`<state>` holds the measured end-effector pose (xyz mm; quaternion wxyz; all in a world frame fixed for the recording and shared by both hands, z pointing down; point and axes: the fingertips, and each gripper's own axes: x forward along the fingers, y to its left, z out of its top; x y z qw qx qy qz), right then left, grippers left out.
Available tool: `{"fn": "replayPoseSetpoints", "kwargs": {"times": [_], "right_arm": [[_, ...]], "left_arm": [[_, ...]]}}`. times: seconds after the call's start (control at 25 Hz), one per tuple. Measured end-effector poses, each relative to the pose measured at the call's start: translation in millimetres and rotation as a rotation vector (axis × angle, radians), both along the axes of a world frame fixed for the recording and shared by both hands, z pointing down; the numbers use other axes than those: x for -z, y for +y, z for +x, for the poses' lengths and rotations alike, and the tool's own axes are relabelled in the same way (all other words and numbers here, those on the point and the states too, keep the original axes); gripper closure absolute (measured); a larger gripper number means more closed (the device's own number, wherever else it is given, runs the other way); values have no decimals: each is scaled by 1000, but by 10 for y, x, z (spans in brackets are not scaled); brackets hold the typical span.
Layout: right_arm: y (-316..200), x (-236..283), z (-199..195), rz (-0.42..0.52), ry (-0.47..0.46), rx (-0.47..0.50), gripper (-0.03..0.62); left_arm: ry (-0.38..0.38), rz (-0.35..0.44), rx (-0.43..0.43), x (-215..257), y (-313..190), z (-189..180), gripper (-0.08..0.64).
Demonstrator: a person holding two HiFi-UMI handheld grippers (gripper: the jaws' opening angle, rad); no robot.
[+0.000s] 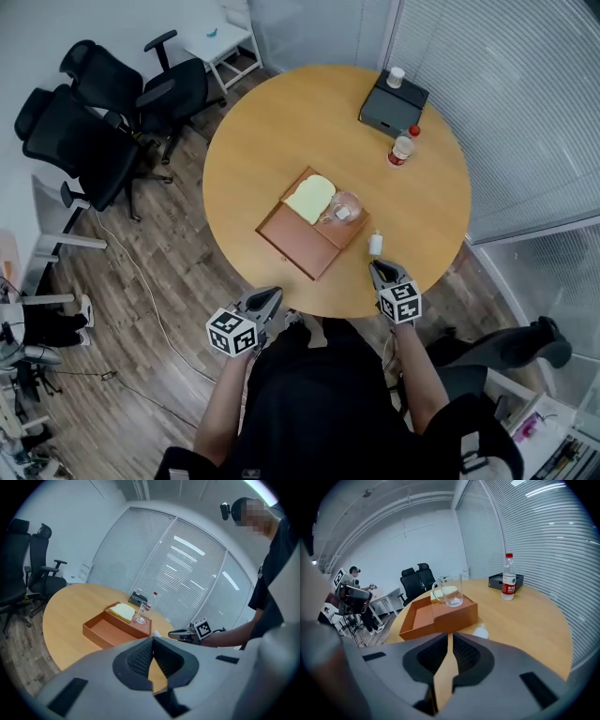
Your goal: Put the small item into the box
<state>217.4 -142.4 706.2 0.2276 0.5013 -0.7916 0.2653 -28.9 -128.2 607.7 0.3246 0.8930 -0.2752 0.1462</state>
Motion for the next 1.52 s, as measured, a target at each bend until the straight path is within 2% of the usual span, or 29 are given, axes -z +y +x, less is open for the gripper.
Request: {"fn": "replayPoseSetpoints", "kwargs": {"times": [0.08,0.28,0.52,0.76,0.92,1.08,1.24,1.52], "right_arm": [[-47,-90,48,-17,15,12,573],[-142,-258,144,-54,72,21,491],[-333,-420,263,-118,87,-64,468],[-366,-607,296,-170,138,-45,405],[-381,-714,301,-214,86,-82,401],[-420,-792,374,-226,104,-130,406],[-434,-789,377,-214,120,-116,432],[-444,-742,350,-188,55,-144,442]], "left_arm": [[-8,-5,17,-20,1,18,554],[-25,-14,50,-7,68,45,554],[-31,-8,77,28,68,100,554],[-33,-8,92,41,63,164,554],[-37,-10,104,27,95,171,554],[-44,-17,127,4,151,109,554],[-44,-22,158,-15,204,3,554],[-19,-28,180,-68,201,-88,554]]}}
